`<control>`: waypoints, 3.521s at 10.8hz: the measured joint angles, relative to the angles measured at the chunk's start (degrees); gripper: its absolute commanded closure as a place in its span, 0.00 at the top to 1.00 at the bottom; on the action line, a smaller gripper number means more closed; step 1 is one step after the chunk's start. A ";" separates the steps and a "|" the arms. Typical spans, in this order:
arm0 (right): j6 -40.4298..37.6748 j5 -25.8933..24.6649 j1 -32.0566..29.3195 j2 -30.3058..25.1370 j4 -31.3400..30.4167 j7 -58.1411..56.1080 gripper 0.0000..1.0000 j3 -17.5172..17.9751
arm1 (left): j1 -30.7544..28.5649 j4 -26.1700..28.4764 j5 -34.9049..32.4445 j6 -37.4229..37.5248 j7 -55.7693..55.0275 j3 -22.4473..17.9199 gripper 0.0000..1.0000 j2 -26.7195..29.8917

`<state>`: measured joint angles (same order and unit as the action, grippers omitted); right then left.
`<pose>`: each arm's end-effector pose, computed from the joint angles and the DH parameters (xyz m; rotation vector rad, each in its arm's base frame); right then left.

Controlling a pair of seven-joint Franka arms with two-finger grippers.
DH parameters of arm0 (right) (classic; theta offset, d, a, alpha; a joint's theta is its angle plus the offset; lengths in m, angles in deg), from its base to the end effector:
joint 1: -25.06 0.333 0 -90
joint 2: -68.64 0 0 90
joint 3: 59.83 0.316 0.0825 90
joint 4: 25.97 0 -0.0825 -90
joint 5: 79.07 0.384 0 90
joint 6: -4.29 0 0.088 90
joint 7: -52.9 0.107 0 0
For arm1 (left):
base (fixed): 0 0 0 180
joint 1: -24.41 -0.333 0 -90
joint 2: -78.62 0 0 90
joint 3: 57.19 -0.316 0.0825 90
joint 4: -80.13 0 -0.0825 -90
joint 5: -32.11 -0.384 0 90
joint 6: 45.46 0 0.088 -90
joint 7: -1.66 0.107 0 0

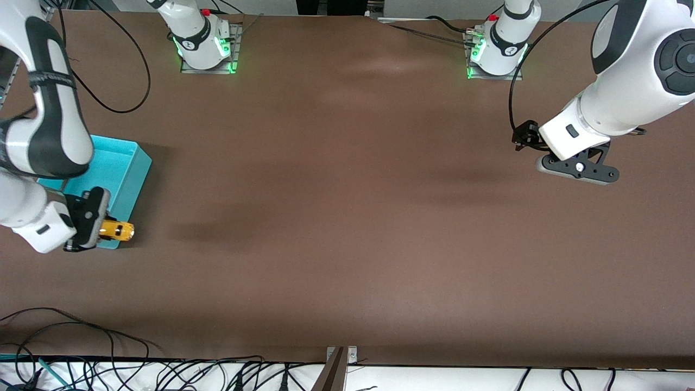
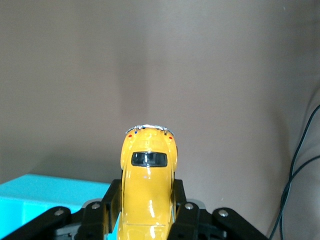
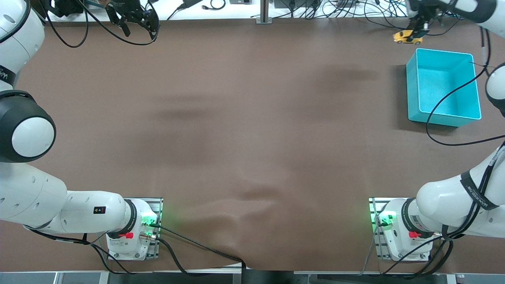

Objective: Wind up and store yellow beetle car
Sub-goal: 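Carry the car into the turquoise box and lower it with the right gripper, then open the right gripper to release the car in the box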

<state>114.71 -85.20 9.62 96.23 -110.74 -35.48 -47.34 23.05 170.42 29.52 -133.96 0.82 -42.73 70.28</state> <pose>0.6868 -0.0664 0.4012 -2.2796 -2.1377 0.0233 0.5742 -0.1193 0.5393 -3.0825 0.3362 0.2639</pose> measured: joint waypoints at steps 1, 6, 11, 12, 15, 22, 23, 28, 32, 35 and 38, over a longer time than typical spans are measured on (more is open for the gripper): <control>-2.27 0.41 -1.09 -1.57 -0.16 -2.12 0.02 0.00 | 0.00 0.00 0.00 0.00 0.00 0.00 1.00 -0.01; -3.43 0.63 -8.52 -8.78 -10.29 -13.14 0.02 -0.67 | -0.01 0.00 0.00 0.00 0.00 -0.02 1.00 -0.05; 12.43 0.84 -11.30 -15.59 -30.17 -21.60 0.02 -4.46 | -0.02 0.00 0.00 0.00 0.00 -0.03 1.00 -0.33; 15.87 1.25 -12.36 -15.59 -33.13 -24.24 0.02 -5.43 | -0.02 0.01 0.00 0.00 0.00 -0.03 1.00 -0.37; 22.10 2.19 -14.02 -15.44 -38.30 -31.66 0.02 -8.58 | -0.02 0.00 0.00 0.00 0.03 -0.03 1.00 -0.41; 33.37 6.48 -15.51 -7.21 -40.64 -38.63 0.04 -8.76 | 0.12 0.00 0.00 -0.02 0.04 0.00 1.00 -0.46; 33.40 6.75 -15.51 -6.89 -40.64 -38.64 0.07 -8.76 | 0.13 0.00 -0.24 -0.05 0.04 0.00 1.00 -0.46; 31.74 7.48 -17.01 -6.91 -40.58 -40.44 0.10 -8.82 | 0.12 0.00 -0.87 -0.07 0.05 -0.02 1.00 -0.51; 28.64 8.61 -18.27 -7.00 -39.76 -41.29 0.73 -8.82 | 0.12 0.00 -0.87 -0.07 0.05 -0.02 1.00 -0.56; 25.62 8.76 -18.24 -7.27 -38.14 -41.29 1.00 -8.75 | 0.12 0.00 -0.87 -0.07 0.05 -0.02 1.00 -0.66; 22.73 8.77 -18.17 -7.44 -36.08 -41.30 1.00 -8.44 | 0.12 0.00 -0.87 -0.08 0.05 -0.02 1.00 -0.89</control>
<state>137.44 -76.42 -8.55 88.79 -146.82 -76.77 -55.78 23.16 170.42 28.65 -134.04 0.87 -42.76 69.39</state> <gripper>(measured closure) 0.057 0.000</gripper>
